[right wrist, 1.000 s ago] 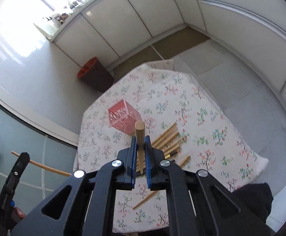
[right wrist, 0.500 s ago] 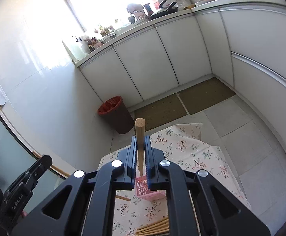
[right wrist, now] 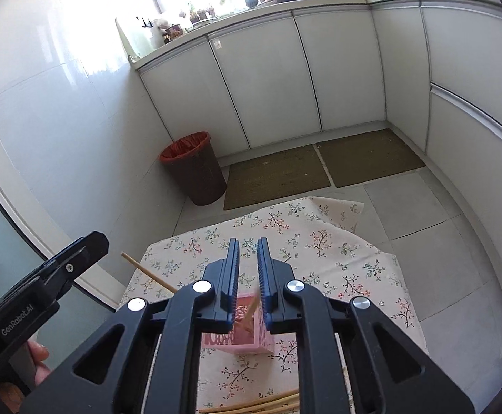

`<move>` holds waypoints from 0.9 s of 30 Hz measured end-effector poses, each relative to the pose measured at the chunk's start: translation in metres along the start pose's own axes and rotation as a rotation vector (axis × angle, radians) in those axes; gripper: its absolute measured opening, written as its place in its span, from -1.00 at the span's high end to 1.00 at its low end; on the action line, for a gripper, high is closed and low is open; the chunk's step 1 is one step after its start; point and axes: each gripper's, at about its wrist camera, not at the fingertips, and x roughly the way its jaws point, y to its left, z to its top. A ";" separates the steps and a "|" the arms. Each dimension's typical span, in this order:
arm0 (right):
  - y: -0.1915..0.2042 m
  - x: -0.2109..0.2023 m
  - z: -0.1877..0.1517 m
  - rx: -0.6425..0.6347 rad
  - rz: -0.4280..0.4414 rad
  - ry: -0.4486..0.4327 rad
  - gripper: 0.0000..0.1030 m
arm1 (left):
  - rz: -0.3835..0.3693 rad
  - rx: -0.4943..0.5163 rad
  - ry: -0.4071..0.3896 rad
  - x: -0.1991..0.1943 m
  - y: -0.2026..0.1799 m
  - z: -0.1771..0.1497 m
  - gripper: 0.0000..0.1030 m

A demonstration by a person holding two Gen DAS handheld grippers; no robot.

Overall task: Organize utensils
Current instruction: 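Open the left gripper to drop the chopstick into the pink holder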

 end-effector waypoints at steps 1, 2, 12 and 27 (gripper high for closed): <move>0.000 -0.001 0.000 0.004 0.000 -0.001 0.72 | 0.002 -0.001 -0.005 -0.002 -0.001 0.001 0.26; -0.001 -0.003 0.000 0.008 -0.001 -0.004 0.65 | 0.004 0.003 -0.013 -0.007 -0.002 0.002 0.26; 0.003 -0.042 0.001 0.007 -0.057 -0.103 0.13 | 0.045 0.056 -0.075 -0.044 -0.016 -0.001 0.01; 0.014 -0.105 -0.029 -0.006 -0.242 -0.207 -0.87 | 0.101 -0.024 -0.127 -0.092 -0.021 -0.032 -0.79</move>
